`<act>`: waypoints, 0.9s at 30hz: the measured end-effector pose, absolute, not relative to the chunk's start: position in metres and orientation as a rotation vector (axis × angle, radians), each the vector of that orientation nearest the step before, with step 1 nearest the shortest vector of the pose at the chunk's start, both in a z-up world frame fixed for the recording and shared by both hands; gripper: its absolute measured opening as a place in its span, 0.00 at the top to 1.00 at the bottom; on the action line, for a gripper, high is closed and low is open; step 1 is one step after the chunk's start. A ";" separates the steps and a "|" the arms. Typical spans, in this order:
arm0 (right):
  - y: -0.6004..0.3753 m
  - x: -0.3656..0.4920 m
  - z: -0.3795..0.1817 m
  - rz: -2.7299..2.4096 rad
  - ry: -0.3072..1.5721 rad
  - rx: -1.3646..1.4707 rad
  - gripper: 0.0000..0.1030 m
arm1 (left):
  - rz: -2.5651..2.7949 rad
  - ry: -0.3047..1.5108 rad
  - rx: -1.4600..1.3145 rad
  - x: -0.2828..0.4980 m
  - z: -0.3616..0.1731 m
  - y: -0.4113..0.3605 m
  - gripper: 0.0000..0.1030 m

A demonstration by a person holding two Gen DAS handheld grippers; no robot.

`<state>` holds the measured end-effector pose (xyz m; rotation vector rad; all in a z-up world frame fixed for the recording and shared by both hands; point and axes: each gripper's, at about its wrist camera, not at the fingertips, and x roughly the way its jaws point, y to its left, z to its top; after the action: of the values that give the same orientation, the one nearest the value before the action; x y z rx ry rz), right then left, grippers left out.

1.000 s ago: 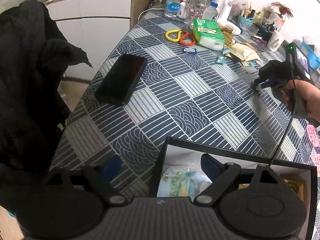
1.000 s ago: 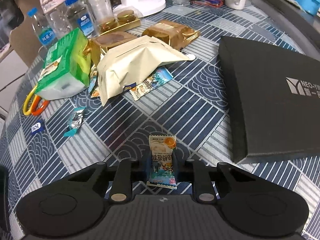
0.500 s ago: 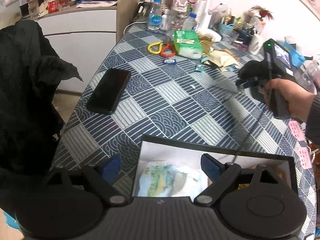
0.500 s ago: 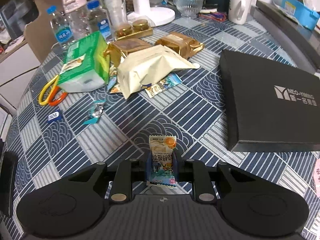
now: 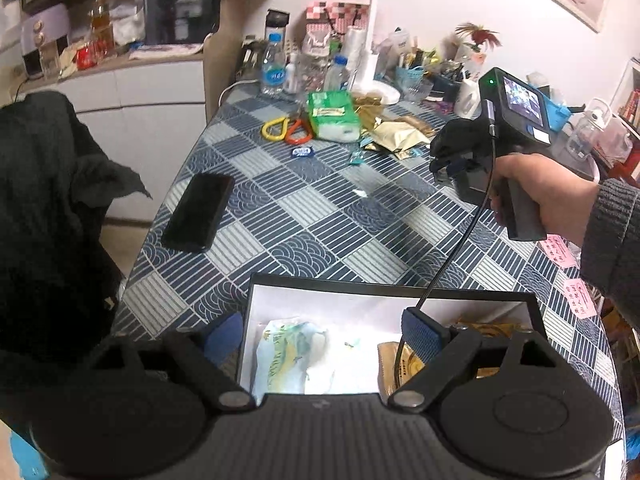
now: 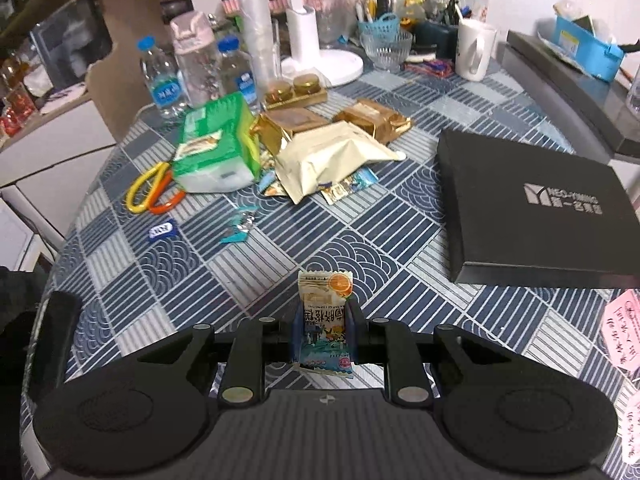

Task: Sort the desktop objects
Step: 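Lift the snack bar packet and carry it toward the white box with the right gripper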

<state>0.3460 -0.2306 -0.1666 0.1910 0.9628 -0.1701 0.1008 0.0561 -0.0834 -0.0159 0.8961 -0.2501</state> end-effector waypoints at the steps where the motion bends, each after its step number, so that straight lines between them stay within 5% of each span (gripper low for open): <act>1: -0.230 0.342 -0.162 -0.170 0.957 0.192 0.79 | -0.253 0.889 -0.012 0.098 -0.081 0.056 0.00; 27: -0.219 0.218 -0.061 -0.145 0.801 0.188 0.79 | -0.281 0.793 -0.002 0.037 -0.050 0.077 0.00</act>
<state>0.2183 -0.2190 -0.0608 0.1881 0.8008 -0.1455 0.0369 0.0770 -0.0504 -0.0017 0.7932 -0.2815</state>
